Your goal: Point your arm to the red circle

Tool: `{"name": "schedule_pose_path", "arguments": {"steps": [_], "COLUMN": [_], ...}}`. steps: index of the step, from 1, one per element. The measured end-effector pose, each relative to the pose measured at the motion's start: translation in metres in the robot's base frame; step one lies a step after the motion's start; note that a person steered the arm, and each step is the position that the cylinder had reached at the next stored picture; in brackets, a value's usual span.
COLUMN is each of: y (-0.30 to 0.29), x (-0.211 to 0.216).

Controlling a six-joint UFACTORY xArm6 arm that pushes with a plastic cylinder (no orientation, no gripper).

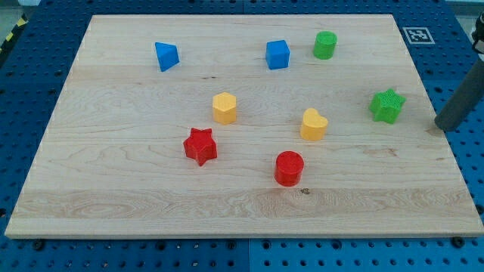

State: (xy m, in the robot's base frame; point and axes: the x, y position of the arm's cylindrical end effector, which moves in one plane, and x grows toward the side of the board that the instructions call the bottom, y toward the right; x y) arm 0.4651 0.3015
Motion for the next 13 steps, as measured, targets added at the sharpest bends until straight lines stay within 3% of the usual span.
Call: {"name": "schedule_pose_path", "arguments": {"steps": [2,5,13], "y": [0.000,-0.055,-0.133], "x": [0.001,0.037,0.045]}}
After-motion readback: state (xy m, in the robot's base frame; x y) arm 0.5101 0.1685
